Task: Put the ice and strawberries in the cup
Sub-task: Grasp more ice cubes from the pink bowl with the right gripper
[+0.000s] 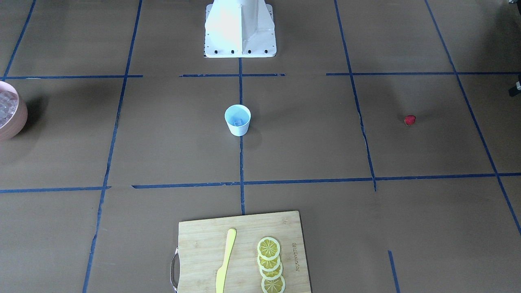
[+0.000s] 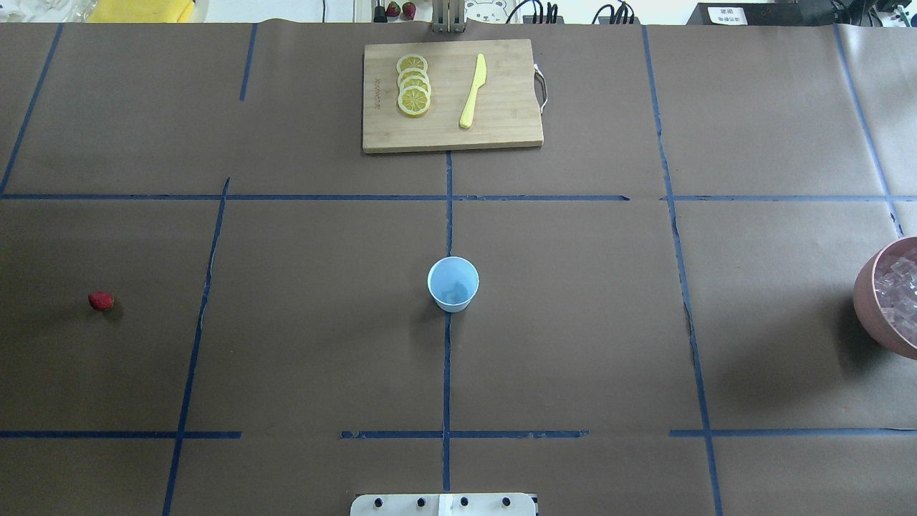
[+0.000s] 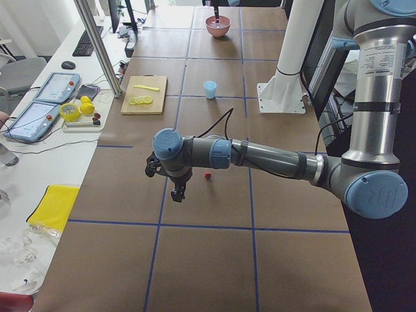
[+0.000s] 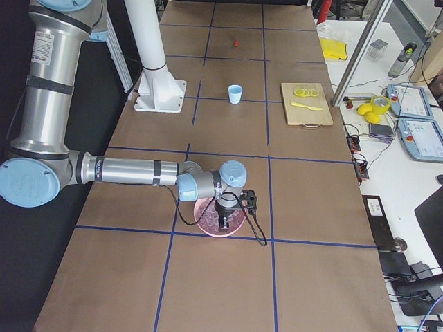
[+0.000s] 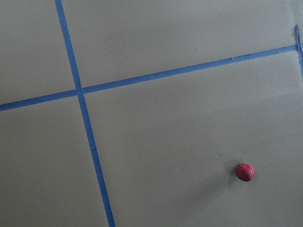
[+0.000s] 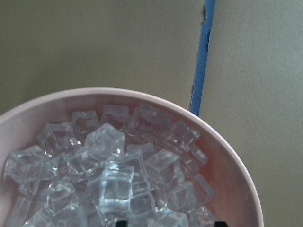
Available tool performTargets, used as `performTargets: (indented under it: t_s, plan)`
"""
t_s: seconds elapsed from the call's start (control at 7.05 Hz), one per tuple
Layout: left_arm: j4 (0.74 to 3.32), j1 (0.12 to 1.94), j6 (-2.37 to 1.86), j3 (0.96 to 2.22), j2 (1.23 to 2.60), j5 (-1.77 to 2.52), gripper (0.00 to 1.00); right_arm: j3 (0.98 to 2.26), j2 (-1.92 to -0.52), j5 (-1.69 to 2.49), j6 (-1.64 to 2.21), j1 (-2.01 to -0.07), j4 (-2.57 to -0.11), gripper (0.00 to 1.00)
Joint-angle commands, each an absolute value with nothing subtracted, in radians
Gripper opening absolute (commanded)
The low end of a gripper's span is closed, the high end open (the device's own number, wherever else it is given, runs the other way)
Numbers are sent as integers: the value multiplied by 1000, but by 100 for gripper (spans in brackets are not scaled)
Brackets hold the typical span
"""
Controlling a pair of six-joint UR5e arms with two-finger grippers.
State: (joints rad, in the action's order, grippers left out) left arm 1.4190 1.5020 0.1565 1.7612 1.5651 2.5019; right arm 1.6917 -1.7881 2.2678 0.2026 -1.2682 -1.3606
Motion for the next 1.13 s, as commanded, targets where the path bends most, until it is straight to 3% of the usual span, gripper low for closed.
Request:
performTargets:
  t_s: [0.0,0.14,0.43,0.99]
  plan:
    - [1419,1503,156,1763,1565,2502,100,1689,-1789,2272,204,-1261,-1361,64]
    - [1419,1503,156,1763,1565,2502,100,1689,-1789,2272,206,-1261,-1361,49]
    - [1419,1503,156,1763,1565,2502,100,1689,-1789,2276,203,-1261,-1359,4]
    - [1422,1503,156,1763,1549,2520,100,1700,-1792,2290,198,-1264,-1359,0]
